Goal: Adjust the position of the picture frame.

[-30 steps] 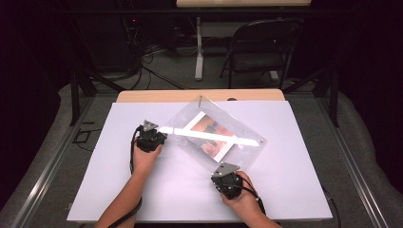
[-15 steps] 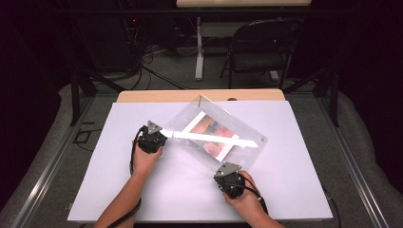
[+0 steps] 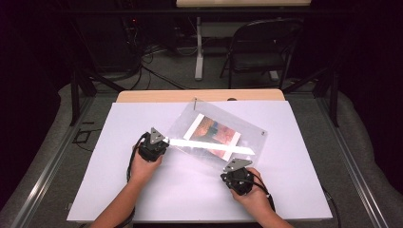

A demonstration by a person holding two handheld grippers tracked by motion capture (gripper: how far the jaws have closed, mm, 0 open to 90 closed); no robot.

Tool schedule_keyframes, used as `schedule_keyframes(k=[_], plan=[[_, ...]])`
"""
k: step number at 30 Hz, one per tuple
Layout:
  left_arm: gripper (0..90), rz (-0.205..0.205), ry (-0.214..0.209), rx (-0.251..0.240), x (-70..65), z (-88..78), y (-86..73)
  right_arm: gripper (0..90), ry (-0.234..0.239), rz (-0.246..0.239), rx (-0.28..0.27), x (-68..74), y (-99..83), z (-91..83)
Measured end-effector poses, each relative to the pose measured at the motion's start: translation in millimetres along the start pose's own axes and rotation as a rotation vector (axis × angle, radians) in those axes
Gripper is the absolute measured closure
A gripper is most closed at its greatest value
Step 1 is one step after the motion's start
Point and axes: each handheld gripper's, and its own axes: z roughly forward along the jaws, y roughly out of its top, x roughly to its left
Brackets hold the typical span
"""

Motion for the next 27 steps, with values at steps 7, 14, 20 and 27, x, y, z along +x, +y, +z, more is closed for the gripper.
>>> schedule_keyframes(k=[7, 14, 20, 27], plan=[[85.7, 0.039, -0.032, -0.003, -11.7, -12.0, -7.2, 90.0, -0.002, -0.004, -0.003, -1.5, 0.8, -0.8], [85.7, 0.066, -0.073, 0.000, -25.1, -23.6, -12.8, 90.0, -0.006, 0.023, -0.004, -10.9, -4.3, -5.8], [85.8, 0.077, -0.110, -0.002, -36.7, -33.0, -17.4, 90.0, -0.022, 0.052, -0.004, -19.6, -8.5, -9.2], [85.8, 0.117, -0.168, 0.001, -60.4, -41.4, -18.0, 90.0, 0.001, 0.125, -0.002, -31.5, -11.1, -5.5]])
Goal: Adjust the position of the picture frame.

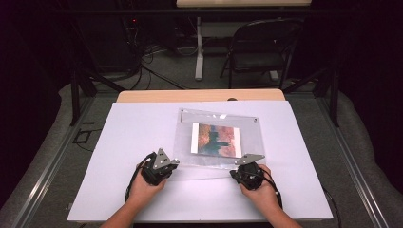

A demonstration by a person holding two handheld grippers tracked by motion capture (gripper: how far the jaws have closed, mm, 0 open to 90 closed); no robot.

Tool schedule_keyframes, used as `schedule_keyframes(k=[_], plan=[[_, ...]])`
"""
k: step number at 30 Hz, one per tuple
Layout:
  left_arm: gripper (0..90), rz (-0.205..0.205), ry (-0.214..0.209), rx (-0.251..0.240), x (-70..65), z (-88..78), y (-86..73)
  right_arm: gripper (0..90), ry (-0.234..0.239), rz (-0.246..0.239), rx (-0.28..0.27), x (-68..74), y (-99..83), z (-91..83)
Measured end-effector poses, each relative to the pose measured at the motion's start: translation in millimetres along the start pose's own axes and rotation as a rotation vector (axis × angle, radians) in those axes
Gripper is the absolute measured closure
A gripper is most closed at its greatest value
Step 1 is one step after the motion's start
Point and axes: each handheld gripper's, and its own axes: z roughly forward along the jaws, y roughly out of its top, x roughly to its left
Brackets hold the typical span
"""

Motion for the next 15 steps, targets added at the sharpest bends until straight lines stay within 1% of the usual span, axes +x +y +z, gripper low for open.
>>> schedule_keyframes(k=[1, 6, 8, 9, 10, 12, 15], plan=[[85.8, -0.005, -0.005, -0.002, -2.0, -0.1, -0.1, 90.0, 0.008, 0.018, 0.004, -2.5, 0.0, -1.1], [85.9, 0.009, -0.025, -0.006, -10.4, -0.2, 0.7, 90.0, 0.052, 0.113, 0.000, -18.0, -0.3, -2.0], [85.9, 0.021, -0.034, -0.005, -13.7, -0.4, 1.5, 90.0, 0.047, 0.126, 0.000, -22.4, 1.0, -1.6], [85.9, 0.021, -0.037, -0.006, -15.9, -0.5, 1.6, 90.0, 0.045, 0.136, 0.008, -24.5, 2.0, -1.8], [85.9, 0.024, -0.046, -0.009, -17.6, -0.7, 1.6, 90.0, 0.043, 0.143, 0.001, -27.1, 2.8, -0.9], [86.0, 0.025, -0.060, -0.012, -22.0, -1.3, 1.9, 90.0, 0.045, 0.168, 0.002, -32.0, 4.3, -0.7], [85.9, 0.042, -0.085, -0.012, -30.3, -1.9, 3.3, 90.0, 0.051, 0.199, 0.002, -38.2, 6.6, 0.1]])
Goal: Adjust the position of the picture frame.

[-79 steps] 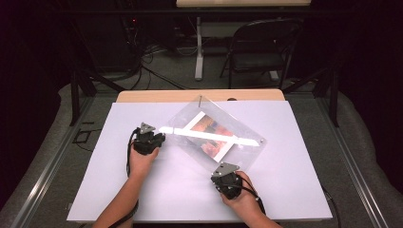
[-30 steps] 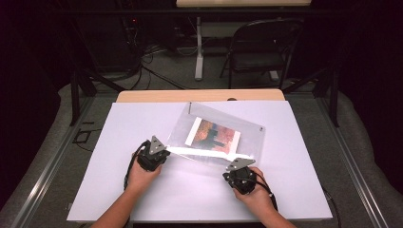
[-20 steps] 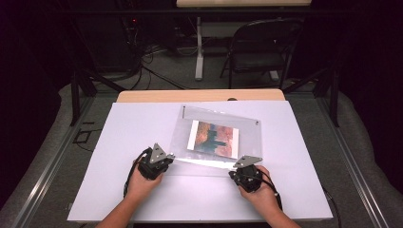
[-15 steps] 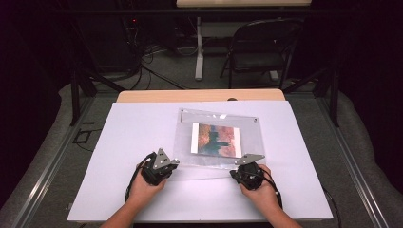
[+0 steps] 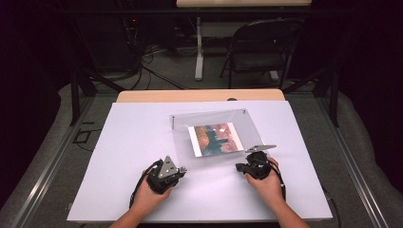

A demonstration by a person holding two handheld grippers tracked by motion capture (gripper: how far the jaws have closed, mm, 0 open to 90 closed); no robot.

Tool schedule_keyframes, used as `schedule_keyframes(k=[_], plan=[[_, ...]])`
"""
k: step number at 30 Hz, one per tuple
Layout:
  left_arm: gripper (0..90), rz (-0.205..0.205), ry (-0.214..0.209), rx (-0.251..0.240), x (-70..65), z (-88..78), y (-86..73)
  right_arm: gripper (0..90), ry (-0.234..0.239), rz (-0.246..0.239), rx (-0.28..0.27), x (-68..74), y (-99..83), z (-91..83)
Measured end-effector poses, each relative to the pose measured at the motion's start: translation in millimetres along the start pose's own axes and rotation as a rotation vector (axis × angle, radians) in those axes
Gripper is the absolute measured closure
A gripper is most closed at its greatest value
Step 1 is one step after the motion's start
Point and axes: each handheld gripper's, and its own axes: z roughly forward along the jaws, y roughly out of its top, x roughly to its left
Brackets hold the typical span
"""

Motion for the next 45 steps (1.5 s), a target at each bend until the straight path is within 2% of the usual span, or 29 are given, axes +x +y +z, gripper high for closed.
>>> schedule_keyframes(k=[6, 7, 8, 12, 14, 17, 27, 35, 45], plan=[[85.8, 0.014, -0.059, -0.017, -20.6, 3.5, 6.0, 90.0, -0.019, 0.004, 0.011, -3.7, 8.4, 5.7], [85.8, 0.014, -0.059, -0.017, -20.6, 3.5, 6.0, 90.0, -0.019, 0.004, 0.011, -3.7, 8.4, 5.7], [85.7, 0.011, -0.070, -0.023, -25.0, 4.8, 7.6, 90.0, -0.026, 0.005, 0.026, -7.6, 13.5, 9.4], [85.6, 0.009, -0.085, -0.027, -30.3, 6.6, 10.1, 90.0, -0.032, -0.003, 0.031, -12.0, 18.9, 10.7], [85.6, 0.011, -0.089, -0.027, -33.7, 8.8, 11.5, 90.0, -0.043, -0.010, 0.051, -14.1, 22.8, 11.4], [85.5, 0.011, -0.096, -0.027, -39.9, 13.5, 15.0, 90.0, -0.057, -0.004, 0.073, -18.7, 27.6, 14.0], [85.2, 0.009, -0.124, -0.034, -56.2, 26.4, 27.7, 90.0, -0.095, 0.021, 0.084, -31.1, 33.3, 11.9], [85.1, 0.004, -0.132, -0.041, -60.8, 31.1, 31.1, 90.0, -0.104, 0.030, 0.074, -35.1, 31.7, 9.8], [83.3, 0.011, -0.134, -0.048, -59.3, 28.2, 29.8, 90.0, -0.074, 0.047, 0.026, -34.0, 25.2, 6.0]])
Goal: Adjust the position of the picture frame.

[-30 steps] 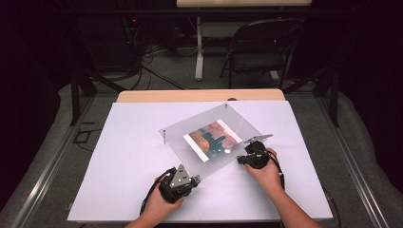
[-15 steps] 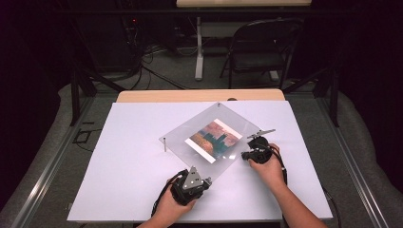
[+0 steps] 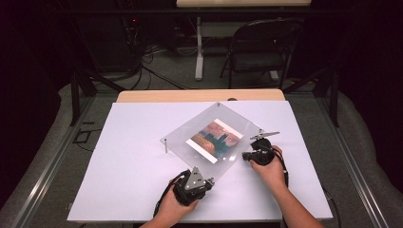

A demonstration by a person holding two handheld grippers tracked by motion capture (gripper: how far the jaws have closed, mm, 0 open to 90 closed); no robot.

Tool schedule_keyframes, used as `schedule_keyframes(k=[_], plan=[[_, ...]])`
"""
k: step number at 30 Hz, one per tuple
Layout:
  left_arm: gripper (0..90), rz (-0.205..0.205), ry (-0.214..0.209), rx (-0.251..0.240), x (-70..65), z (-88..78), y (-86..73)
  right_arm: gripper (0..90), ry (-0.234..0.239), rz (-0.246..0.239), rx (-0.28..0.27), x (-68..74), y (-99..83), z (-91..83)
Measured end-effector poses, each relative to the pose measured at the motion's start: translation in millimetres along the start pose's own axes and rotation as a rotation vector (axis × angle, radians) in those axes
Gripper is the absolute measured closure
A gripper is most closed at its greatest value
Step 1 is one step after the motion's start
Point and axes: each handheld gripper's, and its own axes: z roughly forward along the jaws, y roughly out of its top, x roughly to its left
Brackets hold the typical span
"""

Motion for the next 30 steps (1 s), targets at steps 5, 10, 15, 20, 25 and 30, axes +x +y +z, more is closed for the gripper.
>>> schedule_keyframes(k=[5, 10, 15, 20, 25, 30], plan=[[79.2, -0.018, -0.014, -0.010, 4.7, -13.2, -1.3, 90.0, -0.005, -0.011, -0.014, 3.9, -4.8, -7.9], [78.0, -0.048, 0.001, -0.015, 13.4, -32.8, -8.3, 90.0, -0.012, -0.031, -0.039, 8.3, -11.1, -15.5], [76.4, -0.084, 0.044, -0.041, 27.0, -56.8, -18.0, 90.0, -0.017, -0.057, -0.061, 15.7, -14.9, -26.6], [73.8, -0.144, 0.119, -0.068, 48.8, -73.9, -27.8, 90.0, -0.009, -0.067, -0.073, 24.0, -19.5, -33.5], [70.3, -0.207, 0.210, -0.093, 77.4, -86.2, -38.4, 90.0, -0.018, -0.098, -0.079, 34.7, -21.5, -37.7], [66.9, -0.268, 0.262, -0.106, 103.1, -92.2, -48.6, 90.0, -0.027, -0.126, -0.081, 43.4, -24.1, -40.0]])
